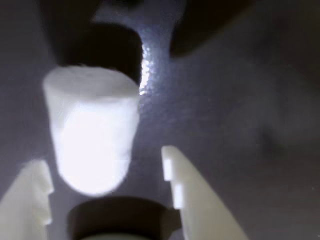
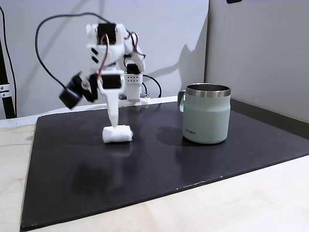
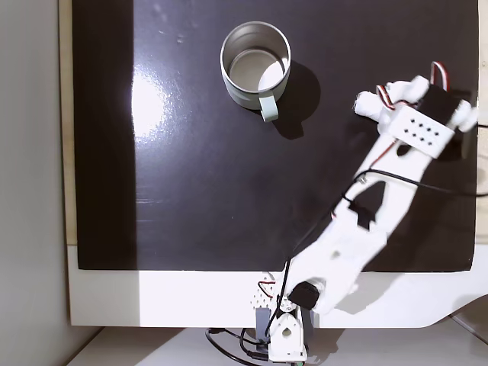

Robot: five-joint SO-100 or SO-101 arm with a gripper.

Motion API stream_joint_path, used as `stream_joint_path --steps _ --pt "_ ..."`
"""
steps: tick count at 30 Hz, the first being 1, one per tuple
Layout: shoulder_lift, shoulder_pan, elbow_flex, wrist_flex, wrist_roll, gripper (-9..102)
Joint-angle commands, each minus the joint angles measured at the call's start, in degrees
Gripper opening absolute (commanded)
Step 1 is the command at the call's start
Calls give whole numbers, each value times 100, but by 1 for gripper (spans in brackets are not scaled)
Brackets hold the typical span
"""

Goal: Grasp a gauze and put it in the cup.

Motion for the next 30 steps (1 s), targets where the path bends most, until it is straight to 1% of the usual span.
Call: stream_joint_path --steps 1,14,16,20,25,30 --pt "-413 -88 -1195 185 -44 26" --pt "-1195 -211 -1477 193 18 25" --pt "-1213 -211 -1485 193 18 21" --pt "-1222 -211 -1485 202 114 0" --pt "-835 -158 -1169 211 167 0" --pt "308 -176 -475 211 193 0"
